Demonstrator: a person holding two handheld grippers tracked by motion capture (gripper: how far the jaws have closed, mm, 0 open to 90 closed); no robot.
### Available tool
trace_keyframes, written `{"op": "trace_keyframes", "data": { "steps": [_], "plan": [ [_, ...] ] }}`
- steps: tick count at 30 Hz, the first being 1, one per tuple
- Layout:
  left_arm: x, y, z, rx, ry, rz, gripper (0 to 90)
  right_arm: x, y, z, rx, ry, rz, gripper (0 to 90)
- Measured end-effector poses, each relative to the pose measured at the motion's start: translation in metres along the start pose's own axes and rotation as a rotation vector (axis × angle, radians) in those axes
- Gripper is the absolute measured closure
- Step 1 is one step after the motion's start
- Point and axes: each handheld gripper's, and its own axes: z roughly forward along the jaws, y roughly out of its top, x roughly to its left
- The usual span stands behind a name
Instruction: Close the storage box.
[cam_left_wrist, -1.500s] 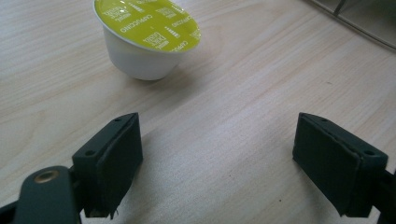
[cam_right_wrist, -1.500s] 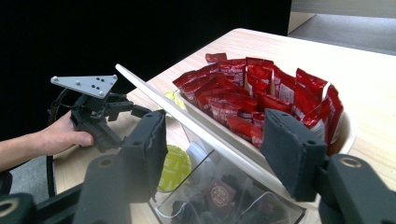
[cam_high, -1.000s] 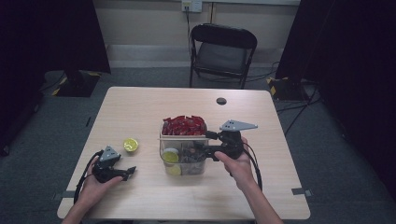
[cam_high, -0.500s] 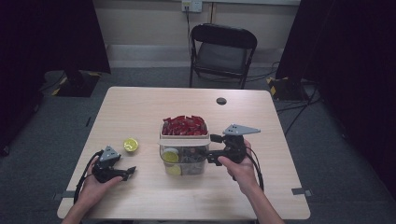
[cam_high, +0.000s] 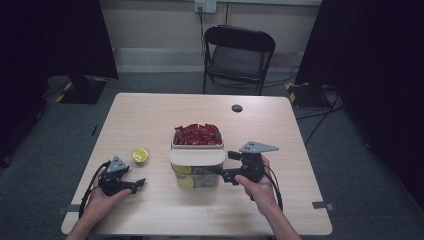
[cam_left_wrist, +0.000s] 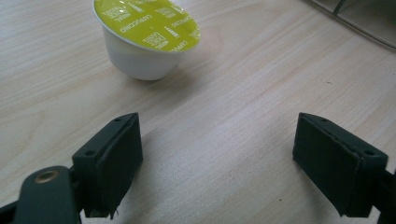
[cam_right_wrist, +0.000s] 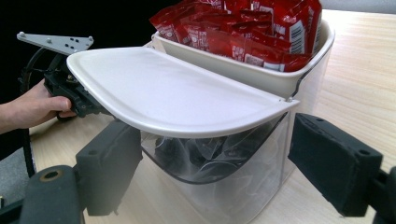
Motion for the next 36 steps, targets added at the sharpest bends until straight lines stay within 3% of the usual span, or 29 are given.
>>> {"op": "trace_keyframes", "data": {
  "steps": [8, 28, 36],
  "plan": [
    [0.000, 0.000, 0.000, 0.000, 0.000, 0.000, 15.4, -0.003, -0.009, 0.001, 0.014, -0.008, 0.017, 16.4],
    [0.000, 0.000, 0.000, 0.001, 0.000, -0.001, 15.4, -0.003, -0.030, 0.006, 0.070, -0.022, 0.007, 17.1],
    [0.000, 0.000, 0.000, 0.001, 0.000, -0.002, 15.4, -0.005, -0.039, 0.008, 0.084, -0.060, -0.011, 18.1]
  ]
}}
